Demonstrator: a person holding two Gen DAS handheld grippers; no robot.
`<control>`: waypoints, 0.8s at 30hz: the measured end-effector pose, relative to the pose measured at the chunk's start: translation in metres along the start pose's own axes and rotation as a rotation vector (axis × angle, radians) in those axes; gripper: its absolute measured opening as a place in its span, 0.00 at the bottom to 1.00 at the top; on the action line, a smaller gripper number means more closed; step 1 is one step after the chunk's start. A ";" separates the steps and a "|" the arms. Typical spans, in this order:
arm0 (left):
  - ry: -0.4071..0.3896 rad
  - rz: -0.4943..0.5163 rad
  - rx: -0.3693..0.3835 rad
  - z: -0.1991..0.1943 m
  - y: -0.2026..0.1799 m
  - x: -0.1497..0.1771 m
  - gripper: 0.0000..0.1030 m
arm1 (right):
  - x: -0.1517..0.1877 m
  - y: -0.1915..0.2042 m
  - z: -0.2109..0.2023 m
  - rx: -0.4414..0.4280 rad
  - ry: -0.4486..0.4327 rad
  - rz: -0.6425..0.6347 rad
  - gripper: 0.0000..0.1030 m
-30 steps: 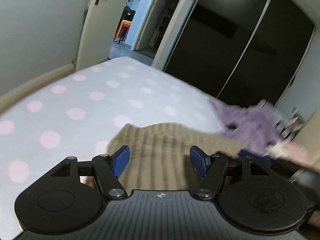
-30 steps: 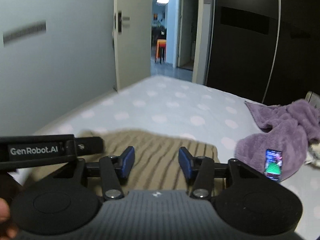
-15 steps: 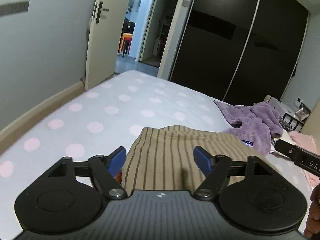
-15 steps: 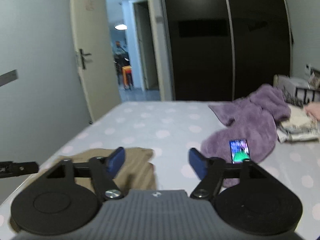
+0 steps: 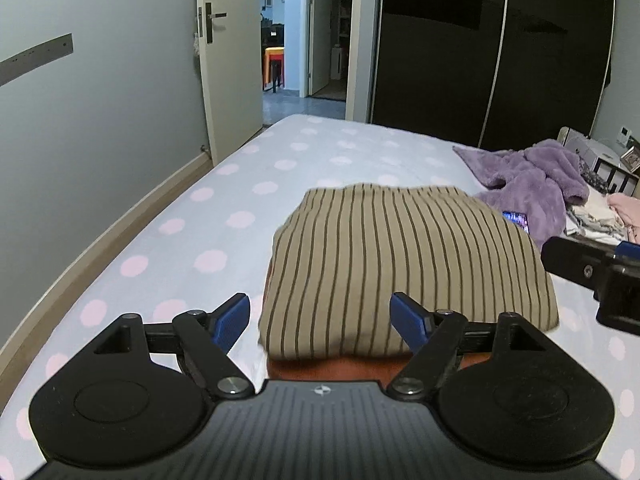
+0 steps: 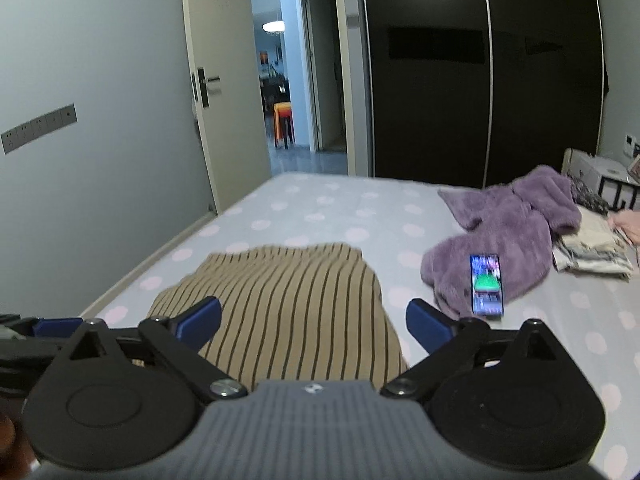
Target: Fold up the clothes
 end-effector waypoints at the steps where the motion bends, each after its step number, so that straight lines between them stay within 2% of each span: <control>1: 0.004 0.001 0.004 -0.003 -0.001 0.003 0.74 | 0.000 0.001 -0.006 0.001 0.008 -0.004 0.98; 8: 0.018 -0.040 0.008 -0.016 -0.003 0.001 0.74 | -0.004 0.007 -0.029 -0.002 0.007 -0.042 0.99; 21: 0.021 -0.052 -0.074 -0.021 -0.004 0.003 0.76 | -0.002 0.009 -0.021 0.000 0.043 -0.035 0.99; 24: 0.012 -0.078 -0.052 -0.023 0.000 0.004 0.76 | -0.002 0.010 -0.022 -0.005 0.043 -0.043 0.99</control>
Point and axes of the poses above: each gripper's, at about its wrist camera, not at the fingertips, and z roughly the way its jaws point, y to its left, x to its underside, the point moved 3 cm from there along z, roughly the way its jaws point, and after that the axes turned 9 degrees about x, right-handed, at the moved point
